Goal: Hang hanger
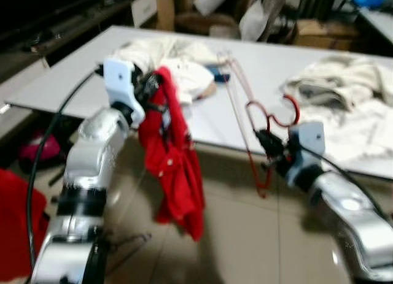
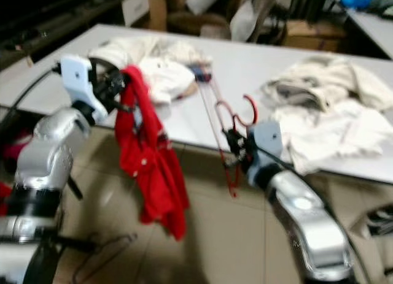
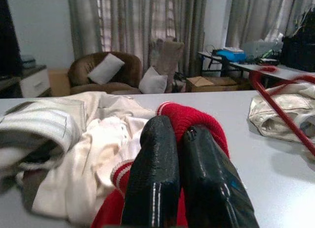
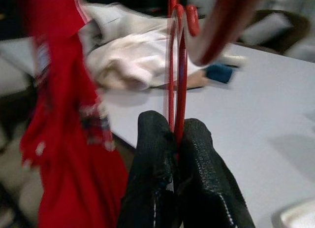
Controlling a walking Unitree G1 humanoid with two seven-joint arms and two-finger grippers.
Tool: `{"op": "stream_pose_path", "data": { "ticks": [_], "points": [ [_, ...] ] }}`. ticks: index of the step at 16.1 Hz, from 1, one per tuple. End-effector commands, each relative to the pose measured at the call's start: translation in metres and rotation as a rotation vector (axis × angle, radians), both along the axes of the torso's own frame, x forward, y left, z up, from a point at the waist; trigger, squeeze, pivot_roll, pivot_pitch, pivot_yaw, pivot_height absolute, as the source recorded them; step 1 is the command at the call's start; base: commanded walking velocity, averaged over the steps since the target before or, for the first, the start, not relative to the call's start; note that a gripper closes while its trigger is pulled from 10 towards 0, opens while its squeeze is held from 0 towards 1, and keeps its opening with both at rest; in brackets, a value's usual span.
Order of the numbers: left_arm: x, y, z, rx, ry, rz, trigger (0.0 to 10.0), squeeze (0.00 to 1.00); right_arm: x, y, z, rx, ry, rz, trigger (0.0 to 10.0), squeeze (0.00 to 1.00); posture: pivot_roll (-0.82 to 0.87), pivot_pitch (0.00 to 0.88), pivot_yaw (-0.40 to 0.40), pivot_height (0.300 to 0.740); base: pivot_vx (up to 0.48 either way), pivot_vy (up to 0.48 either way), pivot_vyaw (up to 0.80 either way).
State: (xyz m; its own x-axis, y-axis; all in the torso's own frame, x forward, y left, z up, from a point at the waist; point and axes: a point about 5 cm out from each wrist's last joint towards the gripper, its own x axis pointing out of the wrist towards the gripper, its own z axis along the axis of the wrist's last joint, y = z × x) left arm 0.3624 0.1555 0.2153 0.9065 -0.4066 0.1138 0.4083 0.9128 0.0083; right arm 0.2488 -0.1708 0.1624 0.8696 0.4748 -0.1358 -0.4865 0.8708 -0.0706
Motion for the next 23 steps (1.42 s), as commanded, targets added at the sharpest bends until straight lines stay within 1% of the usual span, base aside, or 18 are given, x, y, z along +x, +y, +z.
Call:
{"op": "stream_pose_path", "data": {
  "ticks": [1,2,4,7,9,11,12,14,15,16,17,18,19,20,21,22,23],
  "points": [
    [0.009,-0.015,0.036,-0.016,-0.125,-0.072,10.0,0.00,-0.010,-0.014,0.015,-0.020,-0.044,0.099,10.0,0.00,-0.13,0.000,0.031,0.740,0.412,0.000,0.00],
    [0.013,-0.016,0.044,-0.012,-0.140,-0.084,10.0,0.00,-0.014,-0.017,0.018,-0.036,-0.048,0.135,10.0,0.00,-0.13,0.000,0.031,0.740,0.412,0.000,0.00],
    [0.027,-0.018,0.072,0.007,-0.194,-0.113,10.0,0.00,-0.032,-0.029,0.030,-0.038,-0.011,0.293,10.0,0.00,-0.13,0.000,0.034,0.740,0.411,0.000,0.00],
    [0.039,-0.027,0.096,0.048,-0.236,-0.167,10.0,0.00,-0.056,-0.039,0.037,-0.063,0.085,0.475,10.0,0.00,-0.13,0.000,0.031,0.740,0.410,0.000,0.00],
    [0.040,-0.031,0.102,0.051,-0.253,-0.194,10.0,0.00,-0.059,-0.040,0.040,-0.058,0.099,0.504,10.0,0.00,-0.13,0.000,0.027,0.740,0.411,0.000,0.00],
    [0.039,-0.037,0.117,0.039,-0.294,-0.253,10.0,0.00,-0.056,-0.037,0.040,-0.078,0.121,0.545,10.0,0.00,-0.13,0.000,0.014,0.740,0.411,0.000,0.00],
    [0.035,-0.043,0.129,0.032,-0.332,-0.307,10.0,0.00,-0.047,-0.032,0.038,-0.114,0.120,0.554,10.0,0.00,-0.12,0.000,0.002,0.740,0.412,0.000,0.00],
    [0.027,-0.049,0.146,0.003,-0.385,-0.395,10.0,0.00,-0.023,-0.027,0.036,-0.178,0.094,0.517,10.0,0.00,-0.11,0.000,-0.011,0.740,0.409,0.000,0.00],
    [0.026,-0.051,0.149,0.003,-0.398,-0.418,10.0,0.00,-0.015,-0.025,0.036,-0.191,0.086,0.507,10.0,0.00,-0.11,0.000,-0.023,0.740,0.412,0.000,0.00],
    [0.019,-0.056,0.159,-0.006,-0.430,-0.477,10.0,0.00,0.008,-0.027,0.038,-0.249,0.056,0.432,10.0,0.00,-0.10,0.000,-0.029,0.740,0.368,0.000,0.00],
    [0.015,-0.058,0.166,-0.017,-0.449,-0.507,10.0,0.00,0.026,-0.029,0.041,-0.287,0.031,0.366,10.0,0.00,-0.10,0.000,-0.030,0.740,0.000,0.000,0.00],
    [0.009,-0.060,0.176,-0.035,-0.469,-0.535,10.0,0.00,0.057,-0.034,0.053,-0.340,-0.036,0.232,10.0,0.00,-0.10,0.000,-0.032,0.740,0.000,0.000,0.00],
    [0.005,-0.060,0.184,-0.049,-0.491,-0.559,10.0,0.00,0.080,-0.038,0.069,-0.336,-0.105,0.121,10.0,0.00,-0.10,0.000,-0.033,0.740,0.000,0.000,0.00],
    [0.000,-0.060,0.190,-0.055,-0.528,-0.584,10.0,0.00,0.102,-0.041,0.094,-0.312,-0.204,0.008,10.0,0.00,-0.10,0.000,-0.033,0.740,0.000,0.000,0.00],
    [-0.006,-0.056,0.199,-0.078,-0.589,-0.580,10.0,0.00,0.121,-0.047,0.135,-0.302,-0.364,-0.108,10.0,0.00,-0.10,0.000,-0.032,0.740,0.000,0.000,0.00],
    [-0.007,-0.054,0.203,-0.097,-0.614,-0.571,10.0,0.00,0.126,-0.049,0.156,-0.297,-0.442,-0.156,10.0,0.00,-0.10,0.000,-0.032,0.740,0.000,0.000,0.00],
    [-0.009,-0.046,0.211,-0.139,-0.671,-0.525,10.0,0.00,0.127,-0.054,0.194,-0.232,-0.581,-0.210,10.0,0.00,-0.10,0.000,-0.034,0.740,0.000,0.000,0.00]
  ]
}}
